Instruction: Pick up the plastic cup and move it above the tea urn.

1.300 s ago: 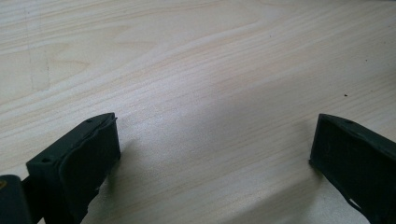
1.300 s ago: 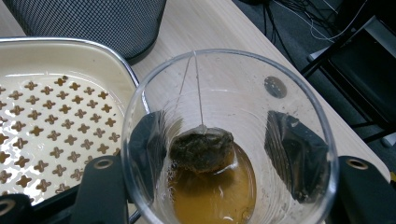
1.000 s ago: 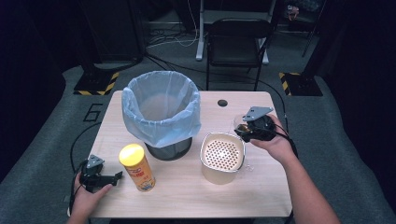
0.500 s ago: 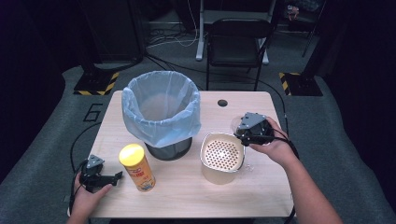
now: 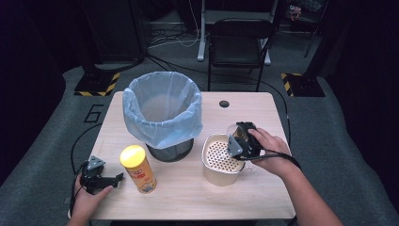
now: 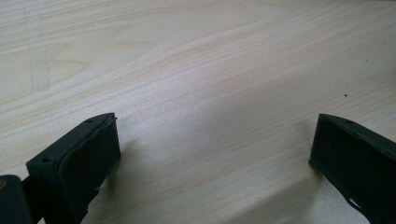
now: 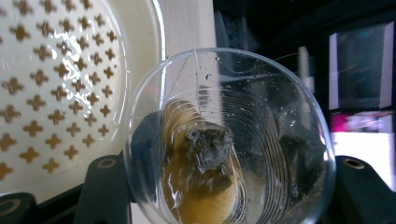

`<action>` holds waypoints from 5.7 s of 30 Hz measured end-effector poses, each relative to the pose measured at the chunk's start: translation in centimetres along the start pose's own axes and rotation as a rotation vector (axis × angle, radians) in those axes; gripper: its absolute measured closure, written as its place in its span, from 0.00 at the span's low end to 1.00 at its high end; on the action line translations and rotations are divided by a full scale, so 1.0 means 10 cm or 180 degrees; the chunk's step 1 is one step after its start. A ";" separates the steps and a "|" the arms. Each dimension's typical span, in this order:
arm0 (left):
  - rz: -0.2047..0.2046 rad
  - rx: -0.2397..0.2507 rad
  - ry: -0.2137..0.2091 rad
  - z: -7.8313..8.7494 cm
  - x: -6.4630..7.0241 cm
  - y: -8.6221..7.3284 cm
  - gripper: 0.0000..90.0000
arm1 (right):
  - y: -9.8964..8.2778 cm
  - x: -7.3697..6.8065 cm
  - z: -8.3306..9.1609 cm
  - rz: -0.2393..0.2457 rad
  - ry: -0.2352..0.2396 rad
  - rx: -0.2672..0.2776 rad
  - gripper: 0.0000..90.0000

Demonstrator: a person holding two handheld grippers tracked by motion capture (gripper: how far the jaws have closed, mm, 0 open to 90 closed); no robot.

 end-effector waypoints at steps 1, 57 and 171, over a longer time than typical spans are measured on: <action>0.0001 0.0001 0.0000 0.00 0.00 0.00 0.01 | 0.03 -0.02 0.01 0.0206 -0.0117 -0.0035 0.45; 0.0000 0.0000 0.0000 0.00 0.00 0.00 0.01 | 0.34 -0.24 0.12 0.2507 -0.1083 -0.0484 0.52; -0.0013 -0.0064 -0.0018 0.01 0.00 -0.01 0.00 | 1.82 1.49 -0.14 -0.3507 0.0990 0.1783 0.49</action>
Point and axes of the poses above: each handheld gripper's, and its own axes: z roughly backward along the jaws, y roughly out of its top, x roughly to its right, the point moved 7 cm from there along -z, roughly forward along the jaws, and after that the axes turned 3 degrees about -y, right-handed, at the moved point
